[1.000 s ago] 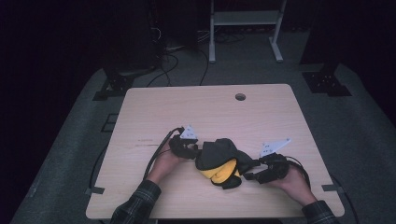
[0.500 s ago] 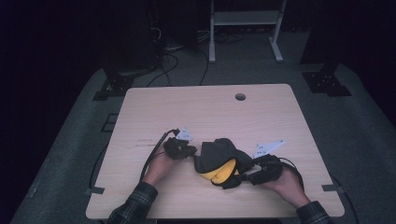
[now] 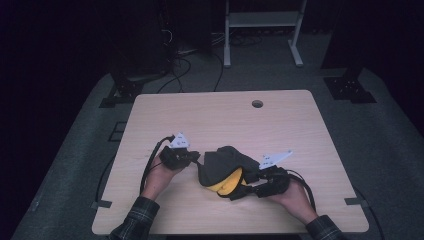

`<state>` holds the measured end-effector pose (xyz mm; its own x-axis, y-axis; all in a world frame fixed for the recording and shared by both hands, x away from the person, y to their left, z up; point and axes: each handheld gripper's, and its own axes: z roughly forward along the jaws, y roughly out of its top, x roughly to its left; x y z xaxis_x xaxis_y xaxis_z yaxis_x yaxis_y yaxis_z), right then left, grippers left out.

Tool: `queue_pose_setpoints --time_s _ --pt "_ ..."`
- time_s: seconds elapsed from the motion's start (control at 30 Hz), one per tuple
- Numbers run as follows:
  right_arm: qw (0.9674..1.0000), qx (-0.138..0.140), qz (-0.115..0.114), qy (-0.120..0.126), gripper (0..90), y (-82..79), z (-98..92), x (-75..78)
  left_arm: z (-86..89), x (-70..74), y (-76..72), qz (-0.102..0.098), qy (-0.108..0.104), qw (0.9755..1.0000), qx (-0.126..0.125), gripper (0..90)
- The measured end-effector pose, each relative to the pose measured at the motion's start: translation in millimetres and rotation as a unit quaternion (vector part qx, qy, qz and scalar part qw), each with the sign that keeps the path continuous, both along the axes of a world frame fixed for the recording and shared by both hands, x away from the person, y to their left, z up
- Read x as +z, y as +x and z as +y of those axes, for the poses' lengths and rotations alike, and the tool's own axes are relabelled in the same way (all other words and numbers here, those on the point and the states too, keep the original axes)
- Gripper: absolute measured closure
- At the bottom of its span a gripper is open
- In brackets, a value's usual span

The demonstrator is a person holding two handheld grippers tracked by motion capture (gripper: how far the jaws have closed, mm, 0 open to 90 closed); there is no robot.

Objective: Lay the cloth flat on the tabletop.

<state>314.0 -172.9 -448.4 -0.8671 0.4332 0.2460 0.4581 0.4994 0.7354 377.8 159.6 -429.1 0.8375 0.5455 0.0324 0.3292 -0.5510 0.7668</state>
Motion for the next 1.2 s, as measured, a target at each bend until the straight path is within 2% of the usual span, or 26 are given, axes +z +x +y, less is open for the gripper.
queue_pose_setpoints --time_s 0.1,0.17,0.37,0.43,0.6,0.67,0.7,0.73,0.83,0.9,1.03,1.2 --pt "0.9999 -0.004 0.004 -0.013 49.9 0.7 10.8 -4.6 -0.1 1.8 -2.1 -0.002 -0.009 1.0 0.001 83.5" --pt "0.9995 -0.016 0.017 -0.022 49.6 2.2 15.1 -7.1 0.9 2.1 -2.8 0.0 -0.011 0.9999 0.004 83.5" --pt "0.9986 -0.035 0.027 -0.03 49.2 3.6 8.6 -8.4 5.3 -1.0 -0.6 0.022 -0.032 0.9992 0.009 83.2" --pt "0.9986 -0.035 0.031 -0.027 49.1 4.1 7.9 -9.5 5.3 -1.5 -0.7 0.022 -0.036 0.999 0.015 83.1" --pt "0.9992 -0.028 0.021 -0.017 50.6 3.9 16.8 -7.8 4.8 -0.4 -4.3 0.021 -0.033 0.9991 0.013 83.2" --pt "0.9991 -0.031 0.028 -0.012 52.8 6.0 21.8 -9.2 4.5 0.3 -4.6 0.02 -0.031 0.9992 0.013 83.3" --pt "0.9992 -0.031 0.024 -0.01 57.0 6.2 23.3 -9.3 4.1 0.6 -5.1 0.018 -0.032 0.9992 0.011 83.3" --pt "0.9994 -0.03 0.014 -0.01 65.1 5.5 25.3 -8.2 4.1 0.8 -5.6 0.017 -0.031 0.9993 0.01 83.3" --pt "0.9996 -0.027 -0.007 -0.011 78.2 4.6 26.5 -5.4 4.6 1.4 -6.6 0.016 -0.037 0.9992 0.007 83.3" --pt "0.9992 -0.03 -0.021 -0.013 82.0 4.2 24.2 -2.5 5.0 2.6 -7.3 0.014 -0.038 0.9991 0.005 83.3" --pt "0.9981 -0.043 -0.043 0.002 84.9 5.9 14.6 6.1 6.7 9.1 -9.3 0.007 -0.037 0.9993 0.002 83.3" --pt "0.9958 -0.059 -0.066 0.024 86.2 9.0 -1.9 22.9 17.1 25.7 -12.6 -0.011 -0.061 0.998 0.011 83.4"
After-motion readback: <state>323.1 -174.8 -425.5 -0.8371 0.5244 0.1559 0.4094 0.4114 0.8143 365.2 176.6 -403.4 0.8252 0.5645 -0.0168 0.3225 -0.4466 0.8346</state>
